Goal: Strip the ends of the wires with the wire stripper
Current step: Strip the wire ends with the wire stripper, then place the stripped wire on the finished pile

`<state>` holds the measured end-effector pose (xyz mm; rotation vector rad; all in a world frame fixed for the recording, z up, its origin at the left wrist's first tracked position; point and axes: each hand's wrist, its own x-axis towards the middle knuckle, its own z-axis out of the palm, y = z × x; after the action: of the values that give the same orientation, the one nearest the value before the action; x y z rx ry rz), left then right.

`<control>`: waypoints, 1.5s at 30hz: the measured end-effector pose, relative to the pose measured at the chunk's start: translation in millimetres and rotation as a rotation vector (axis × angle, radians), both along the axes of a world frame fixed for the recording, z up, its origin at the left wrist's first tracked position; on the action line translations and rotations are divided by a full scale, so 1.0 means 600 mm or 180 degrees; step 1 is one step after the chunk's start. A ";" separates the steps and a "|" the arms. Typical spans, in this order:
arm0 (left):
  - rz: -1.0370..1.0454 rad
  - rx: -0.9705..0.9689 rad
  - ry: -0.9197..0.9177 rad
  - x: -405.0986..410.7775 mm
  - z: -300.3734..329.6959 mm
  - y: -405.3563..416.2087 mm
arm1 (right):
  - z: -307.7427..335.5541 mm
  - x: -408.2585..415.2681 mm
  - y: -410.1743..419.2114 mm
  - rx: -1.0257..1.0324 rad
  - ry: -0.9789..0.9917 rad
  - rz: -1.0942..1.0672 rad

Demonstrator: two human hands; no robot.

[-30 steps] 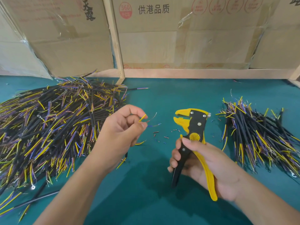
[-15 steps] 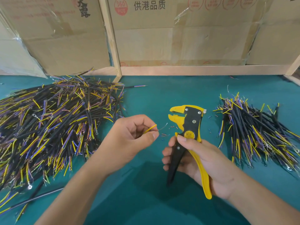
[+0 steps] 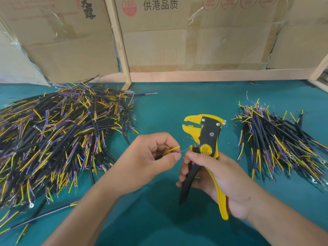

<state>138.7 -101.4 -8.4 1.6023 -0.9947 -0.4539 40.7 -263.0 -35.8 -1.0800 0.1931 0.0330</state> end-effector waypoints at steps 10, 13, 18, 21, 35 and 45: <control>-0.0070 0.0107 0.0083 0.000 -0.003 0.000 | -0.008 0.001 -0.003 -0.0243 -0.0074 -0.0007; -0.0013 0.0142 0.0045 0.000 -0.005 0.001 | -0.007 0.000 -0.005 -0.0506 -0.0099 -0.0019; 0.0069 0.0273 -0.0085 0.008 -0.008 0.008 | -0.009 0.000 -0.009 -0.0776 -0.0083 -0.0049; 0.0044 0.0346 -0.0152 0.011 -0.008 0.011 | -0.006 -0.001 -0.007 -0.0824 -0.0059 -0.0036; 0.0696 -0.0105 0.0595 0.042 0.012 0.030 | 0.001 0.011 -0.037 -0.0122 0.0279 0.0046; 0.0906 0.0121 0.0276 0.004 0.018 -0.005 | -0.006 0.014 -0.042 -0.0381 0.0314 0.0191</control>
<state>141.3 -104.5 2.6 1.7121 -0.6830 -0.3444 49.4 -288.3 -39.3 -1.2043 0.2539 0.1301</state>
